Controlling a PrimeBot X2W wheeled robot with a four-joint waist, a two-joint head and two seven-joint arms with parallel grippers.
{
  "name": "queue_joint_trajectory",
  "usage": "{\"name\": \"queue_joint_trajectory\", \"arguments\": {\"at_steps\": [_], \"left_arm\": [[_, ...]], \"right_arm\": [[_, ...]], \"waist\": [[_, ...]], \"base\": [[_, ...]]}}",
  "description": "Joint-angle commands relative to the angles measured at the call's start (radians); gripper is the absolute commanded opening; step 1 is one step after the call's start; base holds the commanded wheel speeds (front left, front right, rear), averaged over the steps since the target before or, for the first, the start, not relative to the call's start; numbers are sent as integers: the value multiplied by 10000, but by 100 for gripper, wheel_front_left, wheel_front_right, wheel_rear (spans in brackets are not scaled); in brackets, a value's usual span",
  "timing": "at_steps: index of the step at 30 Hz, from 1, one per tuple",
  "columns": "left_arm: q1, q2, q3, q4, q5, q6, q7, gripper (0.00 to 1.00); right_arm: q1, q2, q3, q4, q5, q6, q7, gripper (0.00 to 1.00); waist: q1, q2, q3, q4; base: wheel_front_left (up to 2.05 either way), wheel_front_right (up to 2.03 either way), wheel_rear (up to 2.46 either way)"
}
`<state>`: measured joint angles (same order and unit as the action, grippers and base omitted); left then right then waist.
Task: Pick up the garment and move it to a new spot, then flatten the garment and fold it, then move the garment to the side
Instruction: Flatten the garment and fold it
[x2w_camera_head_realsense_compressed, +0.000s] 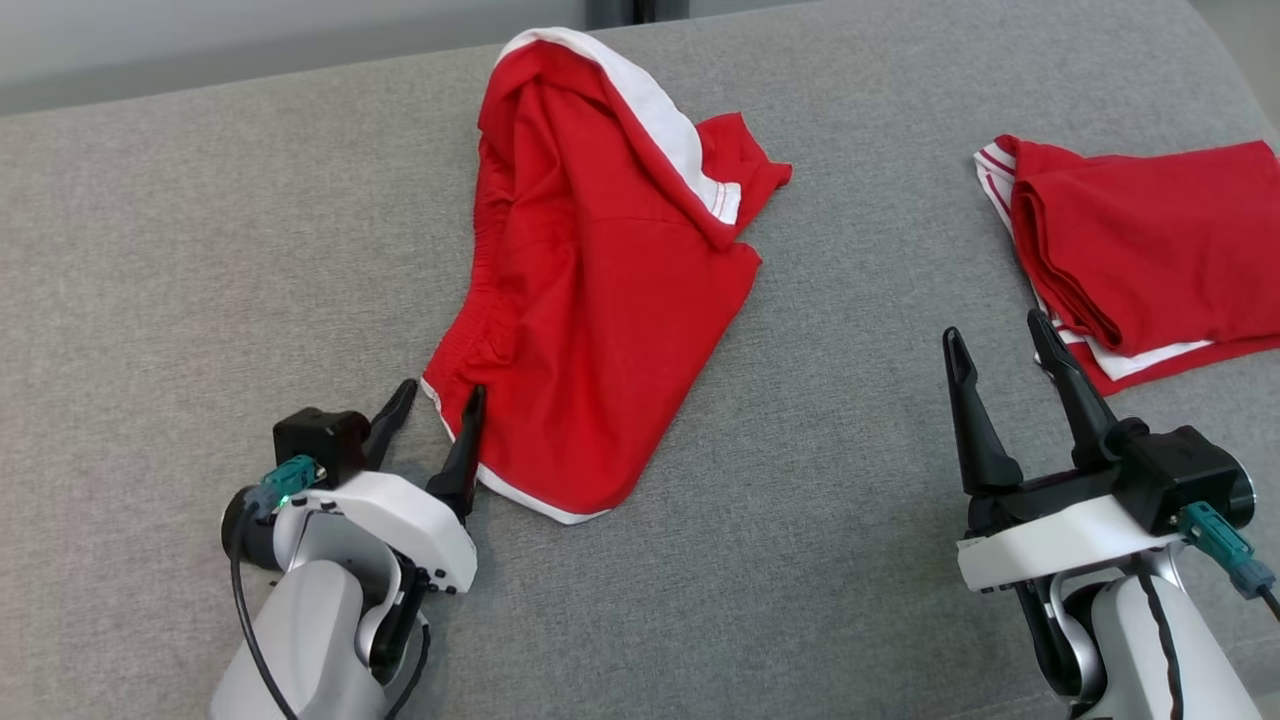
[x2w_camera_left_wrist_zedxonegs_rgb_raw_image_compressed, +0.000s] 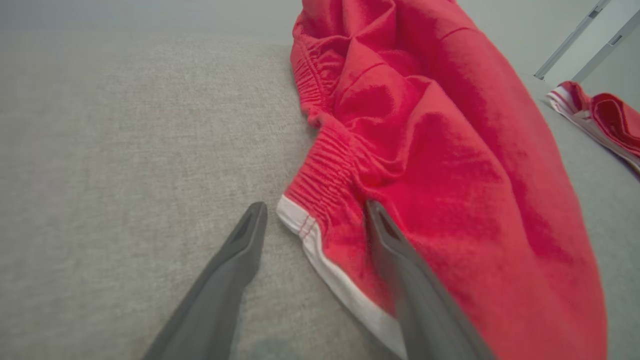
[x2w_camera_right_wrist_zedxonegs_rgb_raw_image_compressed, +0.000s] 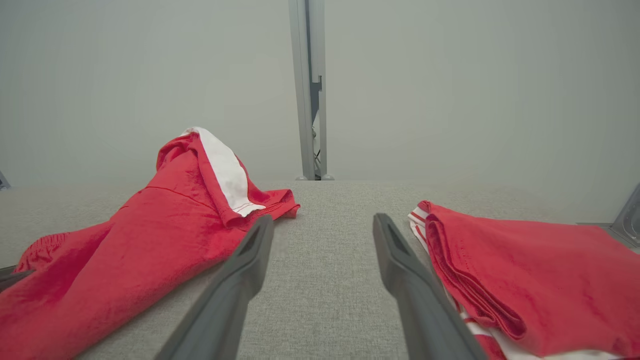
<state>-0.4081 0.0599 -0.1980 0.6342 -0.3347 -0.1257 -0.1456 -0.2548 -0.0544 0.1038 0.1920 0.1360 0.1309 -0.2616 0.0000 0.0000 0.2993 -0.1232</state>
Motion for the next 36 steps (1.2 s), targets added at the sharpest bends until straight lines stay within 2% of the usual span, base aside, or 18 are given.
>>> {"name": "queue_joint_trajectory", "arguments": {"at_steps": [1,2,3,6,12,19,23,26,27,28,34,36], "left_arm": [[-280,77,-47,101,14,15,-48,100],[-341,67,-138,170,-46,-4,-44,96],[-392,64,-216,190,-120,-22,-86,0],[-568,149,-350,198,-253,-42,-348,0],[-880,259,213,-471,-369,122,-1125,0],[-483,436,1472,-1582,-356,788,-1194,0],[-188,501,2005,-1469,-243,1195,-1198,0],[-40,497,2143,-1223,-210,1312,-1199,0],[116,482,2102,-780,-150,1372,-1195,68],[81,470,2046,-606,-151,1319,-1195,100],[13,356,2089,-560,-122,1267,-1198,100],[184,257,2098,-850,-103,1093,-1199,100]], "right_arm": [[-75,-1,-7,-51,48,-4,-46,100],[-72,3,-11,-53,49,-4,-46,100],[-65,6,-16,-56,48,-4,-46,100],[-12,13,-57,-37,35,-4,-46,100],[50,11,52,213,-25,-4,-46,100],[-33,11,259,517,11,-4,-47,100],[-146,12,454,690,40,-4,-47,100],[-225,12,542,754,42,-4,-47,100],[-255,13,682,885,64,-4,-47,100],[-272,11,756,973,92,-4,-47,100],[-320,5,888,1522,207,-4,-47,100],[-303,-16,935,1758,272,-4,-44,100]], "waist": [[0,0,67,-87],[0,0,78,-110],[0,0,83,-125],[0,0,59,-110],[0,0,-208,237],[0,0,-581,677],[0,0,-638,852],[0,0,-636,943],[0,0,-636,1041],[0,0,-650,1103],[0,0,-779,1570],[0,0,-852,1800]], "base": [[0,0,0],[0,0,0],[0,0,0],[0,0,0],[0,0,0],[0,0,0],[0,0,0],[0,0,0],[0,0,0],[0,0,0],[0,0,0],[0,0,0]]}}
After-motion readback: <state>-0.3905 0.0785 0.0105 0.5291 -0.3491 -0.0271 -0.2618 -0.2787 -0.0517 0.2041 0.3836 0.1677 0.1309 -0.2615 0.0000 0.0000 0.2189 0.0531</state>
